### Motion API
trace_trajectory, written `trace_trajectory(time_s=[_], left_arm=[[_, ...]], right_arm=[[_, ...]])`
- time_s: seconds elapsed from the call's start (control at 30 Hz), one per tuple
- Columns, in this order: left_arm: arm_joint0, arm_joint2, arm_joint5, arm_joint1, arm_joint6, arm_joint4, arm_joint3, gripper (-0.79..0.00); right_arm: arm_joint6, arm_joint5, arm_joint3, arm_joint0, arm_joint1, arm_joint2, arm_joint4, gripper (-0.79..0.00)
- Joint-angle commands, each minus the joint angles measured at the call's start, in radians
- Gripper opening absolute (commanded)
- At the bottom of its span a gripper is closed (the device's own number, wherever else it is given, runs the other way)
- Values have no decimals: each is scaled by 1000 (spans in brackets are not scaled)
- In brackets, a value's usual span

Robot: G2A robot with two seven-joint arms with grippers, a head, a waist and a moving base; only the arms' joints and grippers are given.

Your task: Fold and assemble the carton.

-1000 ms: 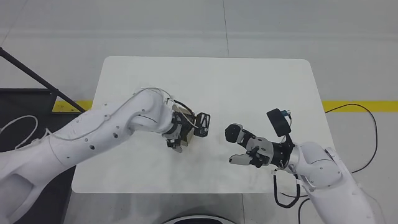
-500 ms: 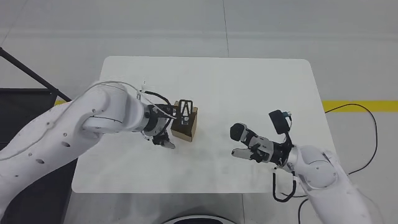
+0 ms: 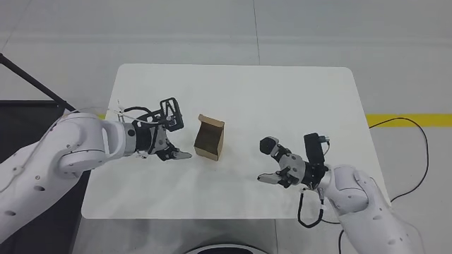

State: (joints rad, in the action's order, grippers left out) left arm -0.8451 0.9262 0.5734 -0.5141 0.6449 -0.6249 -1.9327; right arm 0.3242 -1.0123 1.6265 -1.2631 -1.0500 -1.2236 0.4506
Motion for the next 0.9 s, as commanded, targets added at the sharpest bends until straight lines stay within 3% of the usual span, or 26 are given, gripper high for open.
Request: trace_trajectory(time_s=[0.0, 0.23, 0.47, 0.67, 0.87], left_arm=[[1, 0, 0, 0, 3, 0, 0, 0], [1, 0, 0, 0, 3, 0, 0, 0], [-34, -9, 63, -14, -136, -68, 47, 0], [-62, -18, 87, -31, -290, -195, 87, 0], [-134, -3, 33, -39, -496, -292, 130, 0]], right_arm=[[-1, 0, 0, 0, 0, 0, 2, 0], [-1, 0, 0, 0, 0, 0, 2, 0], [4, 43, 78, 33, -12, 48, 341, 0], [-76, 215, 16, 94, -44, 177, 675, 0], [-112, 410, -79, 153, -75, 265, 803, 0]])
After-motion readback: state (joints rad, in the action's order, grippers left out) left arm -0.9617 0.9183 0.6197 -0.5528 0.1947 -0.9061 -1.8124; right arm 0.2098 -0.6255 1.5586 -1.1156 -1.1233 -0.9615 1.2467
